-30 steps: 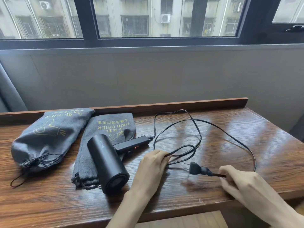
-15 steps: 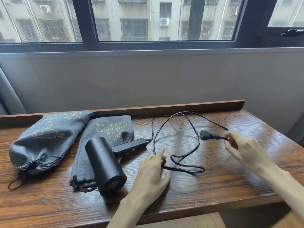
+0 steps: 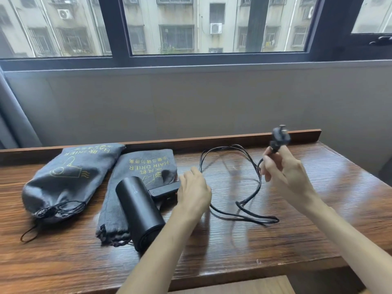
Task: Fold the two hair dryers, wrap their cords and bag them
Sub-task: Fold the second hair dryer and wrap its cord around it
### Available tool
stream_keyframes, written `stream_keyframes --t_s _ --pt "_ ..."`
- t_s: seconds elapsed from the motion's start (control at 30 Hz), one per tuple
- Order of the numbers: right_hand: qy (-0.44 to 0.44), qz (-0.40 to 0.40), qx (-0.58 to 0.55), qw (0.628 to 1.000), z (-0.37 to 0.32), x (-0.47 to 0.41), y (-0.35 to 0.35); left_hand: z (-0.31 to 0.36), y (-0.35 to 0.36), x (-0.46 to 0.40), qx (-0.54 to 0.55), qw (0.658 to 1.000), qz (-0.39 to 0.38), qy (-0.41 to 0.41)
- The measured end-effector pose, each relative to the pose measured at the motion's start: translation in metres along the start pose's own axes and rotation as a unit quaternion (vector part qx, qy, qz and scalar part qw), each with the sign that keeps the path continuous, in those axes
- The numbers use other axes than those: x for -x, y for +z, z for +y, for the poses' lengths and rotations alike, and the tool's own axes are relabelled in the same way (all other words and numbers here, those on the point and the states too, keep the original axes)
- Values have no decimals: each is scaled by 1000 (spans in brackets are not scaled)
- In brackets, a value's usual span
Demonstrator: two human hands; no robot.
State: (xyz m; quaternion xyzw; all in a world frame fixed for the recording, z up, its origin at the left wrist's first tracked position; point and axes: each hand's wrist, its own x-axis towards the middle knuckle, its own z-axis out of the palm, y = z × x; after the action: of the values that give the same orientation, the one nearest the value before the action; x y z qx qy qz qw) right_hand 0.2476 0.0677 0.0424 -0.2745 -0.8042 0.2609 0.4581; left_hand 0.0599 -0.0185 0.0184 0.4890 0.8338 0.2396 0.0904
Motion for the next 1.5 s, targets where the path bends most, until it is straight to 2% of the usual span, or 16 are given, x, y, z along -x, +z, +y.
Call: stream_keyframes --t_s 0.23,0.37,0.47,0.53,0.6,0.67,0.73,0.83,0.97,1.07,1.1,1.17,1.23,1.3,1.37,1.5 --pt "30 -34 -11 999 14 13 6 13 19 -16 -96 995 -3 -17" --pt "47 -73 21 996 21 17 11 13 17 -16 -68 998 2 -4" --pt "77 -102 43 991 25 16 14 7 12 -17 28 998 -16 -46" --pt "100 -116 32 988 23 13 15 5 5 -15 138 987 -34 -75" --pt "129 -138 22 982 18 7 17 7 -1 -13 296 950 -37 -87" --pt "159 -150 -7 976 14 2 20 14 -7 -1 427 902 -18 -60" --pt "179 -134 -56 973 10 -3 24 26 -10 12 450 893 9 2" --pt "204 -109 -139 963 -1 -9 25 41 -9 29 387 916 39 94" --pt "193 -96 -195 957 -10 -11 15 49 1 41 357 927 48 108" --pt "170 -94 -120 974 -6 -11 9 46 2 43 316 939 -21 131" --pt "172 -92 -88 977 -2 -12 6 43 -2 41 269 952 -53 136" --pt "179 -101 -14 979 7 -16 -1 27 -10 33 90 982 -87 140" --pt "180 -128 82 972 18 -27 -8 6 -21 26 -80 986 -63 133" --pt "183 -158 189 952 35 -43 -11 -13 -31 21 -167 978 -30 118" --pt "185 -182 271 927 56 -60 -11 -31 -40 21 -214 971 -12 106" --pt "209 -200 327 900 100 -83 -14 -65 -59 25 -237 967 -8 93"
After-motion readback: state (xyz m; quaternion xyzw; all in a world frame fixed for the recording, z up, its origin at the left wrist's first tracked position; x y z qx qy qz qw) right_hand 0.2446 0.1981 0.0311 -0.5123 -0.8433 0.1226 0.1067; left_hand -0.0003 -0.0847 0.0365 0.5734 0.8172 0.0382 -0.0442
